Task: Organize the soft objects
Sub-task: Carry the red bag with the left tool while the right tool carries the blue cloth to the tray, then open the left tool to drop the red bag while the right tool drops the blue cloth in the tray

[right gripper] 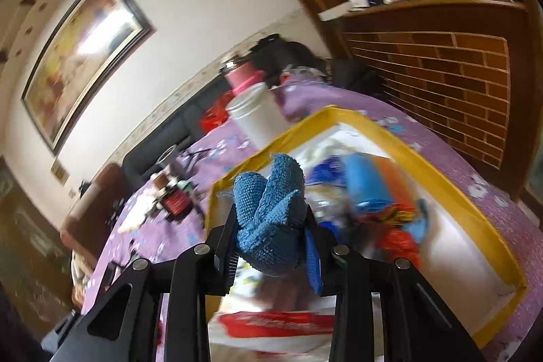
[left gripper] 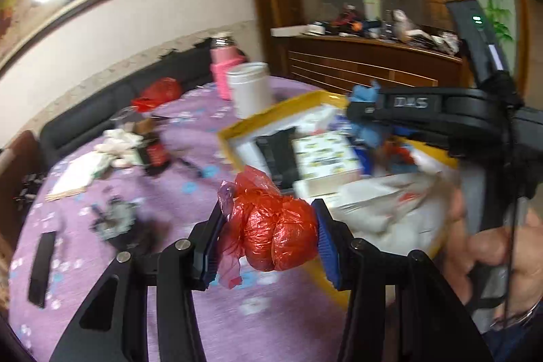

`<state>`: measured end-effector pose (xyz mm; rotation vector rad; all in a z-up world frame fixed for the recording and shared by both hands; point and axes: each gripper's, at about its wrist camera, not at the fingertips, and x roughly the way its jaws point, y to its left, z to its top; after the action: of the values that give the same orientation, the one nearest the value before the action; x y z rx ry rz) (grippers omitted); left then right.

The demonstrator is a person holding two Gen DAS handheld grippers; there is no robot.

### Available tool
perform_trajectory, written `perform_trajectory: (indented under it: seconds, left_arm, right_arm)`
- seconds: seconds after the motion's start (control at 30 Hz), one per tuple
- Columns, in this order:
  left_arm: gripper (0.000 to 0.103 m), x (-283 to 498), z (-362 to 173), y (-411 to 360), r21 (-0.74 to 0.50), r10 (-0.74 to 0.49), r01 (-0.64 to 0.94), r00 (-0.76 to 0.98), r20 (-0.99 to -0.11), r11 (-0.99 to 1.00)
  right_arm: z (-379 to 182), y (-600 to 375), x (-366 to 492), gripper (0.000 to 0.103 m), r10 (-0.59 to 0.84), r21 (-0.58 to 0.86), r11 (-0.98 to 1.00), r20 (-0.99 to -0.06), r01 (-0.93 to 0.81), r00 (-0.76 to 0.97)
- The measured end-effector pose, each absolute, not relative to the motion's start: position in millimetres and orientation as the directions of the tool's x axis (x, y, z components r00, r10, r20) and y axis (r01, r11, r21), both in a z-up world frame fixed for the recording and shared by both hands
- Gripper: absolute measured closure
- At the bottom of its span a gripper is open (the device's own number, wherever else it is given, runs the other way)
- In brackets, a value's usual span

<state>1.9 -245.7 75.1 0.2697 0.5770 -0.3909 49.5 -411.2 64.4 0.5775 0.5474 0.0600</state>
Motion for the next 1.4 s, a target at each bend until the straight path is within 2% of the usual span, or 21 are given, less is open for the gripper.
perform_trajectory:
  seconds: [0.17, 0.37, 0.57, 0.63, 0.73, 0.8, 0.9, 0.97, 1.07, 1.2, 1.33, 1.4]
  left_arm:
    - [0.055, 13, 64, -284, 0.125, -0.347, 0.516, 0.717, -0.605, 0.847]
    - [0.055, 44, 45, -309, 0.048, -0.383, 0.552, 0.636, -0.670, 0.832]
    - [0.052, 50, 39, -303, -0.011, -0.425, 0.561, 0.615, -0.665, 0.828]
    - [0.051, 50, 38, -301, -0.023, -0.433, 0.564, 0.606, -0.667, 0.825]
    - [0.040, 48, 40, -301, -0.025, -0.436, 0.565, 0.607, -0.665, 0.825]
    - [0.034, 46, 43, -299, -0.030, -0.438, 0.561, 0.610, -0.660, 0.827]
    - [0.031, 42, 50, -295, -0.032, -0.441, 0.557, 0.619, -0.650, 0.830]
    - [0.026, 38, 56, -290, -0.028, -0.437, 0.552, 0.628, -0.644, 0.834]
    - [0.021, 30, 62, -283, -0.024, -0.435, 0.545, 0.642, -0.632, 0.838]
    - [0.019, 17, 66, -276, 0.000, -0.424, 0.550, 0.644, -0.637, 0.835]
    - [0.009, -3, 65, -260, 0.017, -0.405, 0.545, 0.644, -0.649, 0.838]
    - [0.008, -11, 63, -252, 0.010, -0.404, 0.539, 0.645, -0.649, 0.842]
  right_arm:
    - [58, -431, 50, 0.067, 0.138, 0.526, 0.830, -0.517, 0.186, 0.845]
    - [46, -445, 56, 0.067, 0.111, 0.519, 0.814, -0.579, 0.260, 0.808]
    - [44, -442, 58, 0.063, 0.109, 0.496, 0.827, -0.604, 0.266, 0.790]
    - [44, -442, 58, 0.055, 0.110, 0.492, 0.830, -0.604, 0.261, 0.789]
    - [45, -441, 57, 0.042, 0.116, 0.501, 0.828, -0.592, 0.252, 0.797]
    - [48, -441, 54, 0.039, 0.099, 0.496, 0.829, -0.583, 0.256, 0.807]
    - [54, -445, 45, 0.039, 0.084, 0.520, 0.816, -0.538, 0.252, 0.839]
    - [60, -447, 38, 0.035, 0.052, 0.522, 0.813, -0.507, 0.258, 0.861]
    - [68, -450, 28, 0.023, -0.005, 0.515, 0.810, -0.471, 0.279, 0.882]
    - [73, -448, 26, 0.022, -0.035, 0.498, 0.818, -0.456, 0.287, 0.889]
    - [75, -442, 26, 0.017, -0.048, 0.471, 0.834, -0.455, 0.286, 0.889]
    - [76, -438, 26, 0.015, -0.059, 0.451, 0.845, -0.456, 0.288, 0.888]
